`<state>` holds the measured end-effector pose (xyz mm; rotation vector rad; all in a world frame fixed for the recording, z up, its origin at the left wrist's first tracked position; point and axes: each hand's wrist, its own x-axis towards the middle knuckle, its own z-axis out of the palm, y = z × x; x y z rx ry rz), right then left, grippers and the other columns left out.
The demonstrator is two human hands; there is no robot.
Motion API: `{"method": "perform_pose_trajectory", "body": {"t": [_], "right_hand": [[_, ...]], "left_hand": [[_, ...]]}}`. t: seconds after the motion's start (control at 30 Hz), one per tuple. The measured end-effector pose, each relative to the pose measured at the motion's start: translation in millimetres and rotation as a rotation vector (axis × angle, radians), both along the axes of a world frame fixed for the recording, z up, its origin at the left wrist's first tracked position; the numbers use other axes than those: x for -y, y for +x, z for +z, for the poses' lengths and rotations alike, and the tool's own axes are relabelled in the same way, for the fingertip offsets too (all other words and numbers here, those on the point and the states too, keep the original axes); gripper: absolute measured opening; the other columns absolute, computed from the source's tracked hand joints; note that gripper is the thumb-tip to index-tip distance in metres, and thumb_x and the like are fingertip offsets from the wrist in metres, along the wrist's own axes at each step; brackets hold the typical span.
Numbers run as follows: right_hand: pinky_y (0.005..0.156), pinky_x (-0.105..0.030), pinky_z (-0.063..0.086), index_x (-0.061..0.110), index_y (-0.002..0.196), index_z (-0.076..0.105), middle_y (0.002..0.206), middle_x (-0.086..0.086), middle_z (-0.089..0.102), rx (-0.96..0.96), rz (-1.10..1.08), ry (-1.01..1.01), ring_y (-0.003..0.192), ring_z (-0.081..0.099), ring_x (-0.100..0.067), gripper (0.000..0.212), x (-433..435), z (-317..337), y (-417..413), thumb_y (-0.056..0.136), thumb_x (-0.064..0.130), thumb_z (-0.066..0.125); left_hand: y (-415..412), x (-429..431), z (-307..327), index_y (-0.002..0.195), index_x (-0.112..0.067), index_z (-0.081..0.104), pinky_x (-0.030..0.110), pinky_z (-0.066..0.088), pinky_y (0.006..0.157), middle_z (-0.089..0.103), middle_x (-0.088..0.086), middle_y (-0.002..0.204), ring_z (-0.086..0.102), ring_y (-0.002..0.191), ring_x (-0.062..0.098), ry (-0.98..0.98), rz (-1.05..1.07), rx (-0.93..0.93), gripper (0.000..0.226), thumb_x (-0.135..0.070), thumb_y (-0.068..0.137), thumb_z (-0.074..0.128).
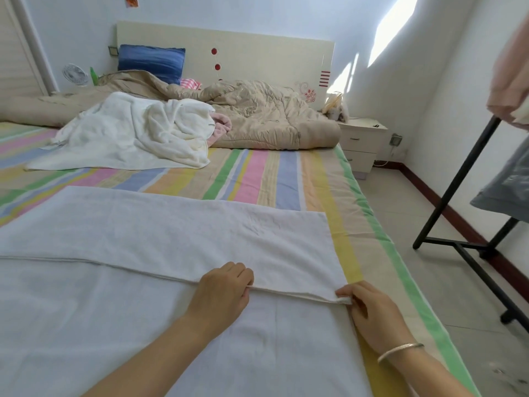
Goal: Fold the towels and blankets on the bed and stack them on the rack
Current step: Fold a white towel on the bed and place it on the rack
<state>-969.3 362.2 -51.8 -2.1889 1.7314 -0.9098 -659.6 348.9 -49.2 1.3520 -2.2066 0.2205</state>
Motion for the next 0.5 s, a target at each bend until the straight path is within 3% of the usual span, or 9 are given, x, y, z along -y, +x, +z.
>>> {"method": "perform_pose_trajectory", "body": {"t": [0.13, 0.23, 0.3, 0.37, 0.5], "right_hand": [[0.071, -0.032, 0.049, 0.024, 0.082, 0.073, 0.086, 0.013, 0.066, -0.147, -0.124, -0.120, 0.093, 0.061, -0.027, 0.045, 0, 4, 8, 0.064, -0.014, 0.057], [0.078, -0.040, 0.054, 0.022, 0.083, 0.073, 0.094, 0.002, 0.070, -0.237, -0.114, -0.231, 0.093, 0.064, -0.031, 0.044, -1, 15, 35, 0.061, 0.004, 0.040], [0.091, -0.040, 0.049, 0.022, 0.092, 0.074, 0.105, 0.001, 0.070, -0.222, -0.060, -0.176, 0.105, 0.062, -0.030, 0.049, -1, 17, 67, 0.062, 0.004, 0.040], [0.096, -0.040, 0.046, 0.022, 0.102, 0.073, 0.114, 0.001, 0.069, -0.193, 0.025, -0.135, 0.112, 0.060, -0.030, 0.050, 0, 16, 110, 0.070, 0.009, 0.038], [0.106, -0.044, 0.039, 0.019, 0.125, 0.063, 0.136, -0.008, 0.057, -0.242, 0.164, -0.026, 0.127, 0.051, -0.033, 0.064, 13, 17, 189, 0.081, 0.038, 0.021]], "left_hand": [[5, -4, -3, 0.086, -0.024, 0.066, 0.024, 0.050, 0.056, 0.062, -0.013, 0.083, 0.059, 0.070, 0.008, 0.077, -0.052, 0.003, 0.023, -0.013, 0.068, 0.076], [13, -13, -4, 0.106, -0.024, 0.069, 0.025, 0.052, 0.081, 0.067, -0.013, 0.108, 0.064, 0.095, 0.008, 0.142, -0.062, -0.025, 0.028, -0.035, 0.084, 0.055], [21, -17, -3, 0.120, -0.025, 0.067, 0.025, 0.045, 0.099, 0.063, -0.010, 0.127, 0.059, 0.114, 0.008, 0.176, -0.018, -0.091, 0.045, -0.044, 0.089, 0.041], [38, -18, -2, 0.126, -0.023, 0.064, 0.028, 0.040, 0.105, 0.059, -0.006, 0.135, 0.056, 0.122, 0.012, 0.161, 0.033, -0.117, 0.049, -0.044, 0.090, 0.038], [93, -11, 1, 0.139, -0.020, 0.053, 0.031, 0.026, 0.114, 0.045, -0.001, 0.149, 0.042, 0.137, 0.016, 0.198, 0.203, -0.090, 0.064, -0.048, 0.091, 0.022]]}}
